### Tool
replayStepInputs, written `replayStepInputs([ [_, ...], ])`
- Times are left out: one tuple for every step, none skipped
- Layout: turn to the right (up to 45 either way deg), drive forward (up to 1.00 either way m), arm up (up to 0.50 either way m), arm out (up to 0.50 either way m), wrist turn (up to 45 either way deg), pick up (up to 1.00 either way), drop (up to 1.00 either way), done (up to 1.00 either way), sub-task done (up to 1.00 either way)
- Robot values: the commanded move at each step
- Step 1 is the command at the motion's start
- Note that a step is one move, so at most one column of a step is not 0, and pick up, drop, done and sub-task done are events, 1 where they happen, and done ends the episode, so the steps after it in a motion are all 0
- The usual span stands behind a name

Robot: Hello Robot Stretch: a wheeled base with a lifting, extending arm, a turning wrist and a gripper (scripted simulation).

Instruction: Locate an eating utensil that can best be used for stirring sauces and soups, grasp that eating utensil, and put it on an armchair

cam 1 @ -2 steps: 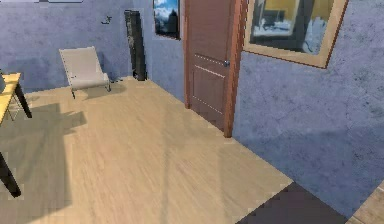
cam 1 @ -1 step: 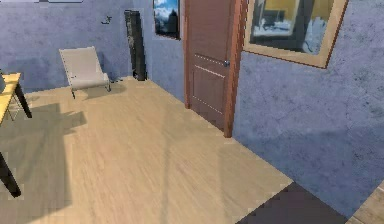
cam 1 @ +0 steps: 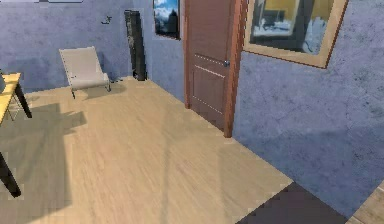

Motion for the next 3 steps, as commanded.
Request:
replayStepInputs([
  [0.0,0.00,0.00,0.00,-45.0,0.00,0.00,0.00,0.00],
  [0.0,0.00,0.00,0.00,-36.0,0.00,0.00,0.00,0.00],
  [0.0,0.00,0.00,-0.12,0.0,0.00,0.00,0.00,0.00],
])
